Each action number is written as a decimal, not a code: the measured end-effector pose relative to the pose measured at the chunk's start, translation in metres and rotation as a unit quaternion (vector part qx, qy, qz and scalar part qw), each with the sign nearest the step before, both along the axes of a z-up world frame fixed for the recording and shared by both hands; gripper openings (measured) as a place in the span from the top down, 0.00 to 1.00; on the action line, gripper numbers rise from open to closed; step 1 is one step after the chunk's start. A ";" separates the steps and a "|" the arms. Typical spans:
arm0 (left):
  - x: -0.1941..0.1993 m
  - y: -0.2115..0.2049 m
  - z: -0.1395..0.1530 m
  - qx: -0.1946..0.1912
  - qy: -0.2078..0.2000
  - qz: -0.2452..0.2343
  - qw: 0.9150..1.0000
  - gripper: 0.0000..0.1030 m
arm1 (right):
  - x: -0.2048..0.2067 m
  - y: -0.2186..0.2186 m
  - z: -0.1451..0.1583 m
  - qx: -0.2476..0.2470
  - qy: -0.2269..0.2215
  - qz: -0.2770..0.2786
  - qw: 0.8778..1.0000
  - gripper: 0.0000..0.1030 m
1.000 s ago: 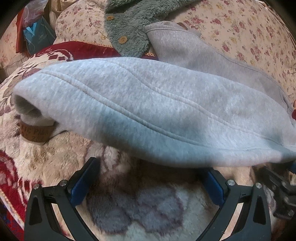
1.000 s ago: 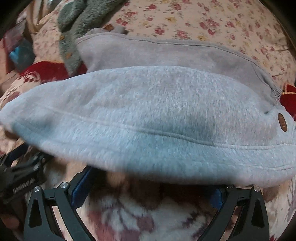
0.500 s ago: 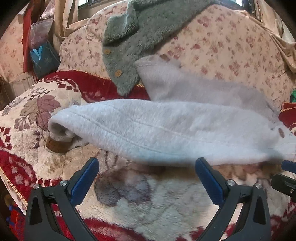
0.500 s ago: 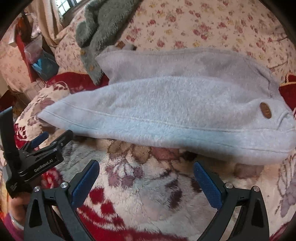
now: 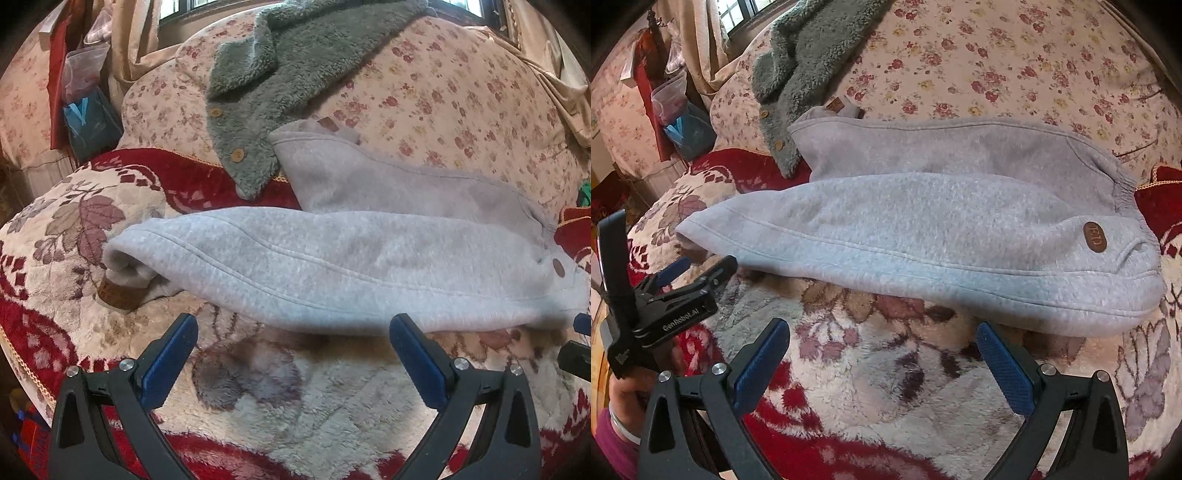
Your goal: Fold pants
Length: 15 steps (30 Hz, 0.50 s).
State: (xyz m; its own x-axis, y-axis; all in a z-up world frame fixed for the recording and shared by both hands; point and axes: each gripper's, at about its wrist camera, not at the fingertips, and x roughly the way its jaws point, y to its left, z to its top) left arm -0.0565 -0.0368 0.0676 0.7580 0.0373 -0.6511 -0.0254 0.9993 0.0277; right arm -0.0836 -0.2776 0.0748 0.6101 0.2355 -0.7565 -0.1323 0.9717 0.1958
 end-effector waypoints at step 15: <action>0.002 0.005 0.005 -0.011 -0.006 0.001 1.000 0.00 | 0.002 -0.008 -0.005 -0.010 0.004 -0.019 1.000 0.00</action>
State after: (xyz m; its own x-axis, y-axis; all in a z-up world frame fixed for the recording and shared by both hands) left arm -0.0549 -0.0322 0.0724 0.7662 0.0244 -0.6421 -0.0278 0.9996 0.0047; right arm -0.0813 -0.2859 0.0703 0.6127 0.1982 -0.7650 -0.0948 0.9795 0.1779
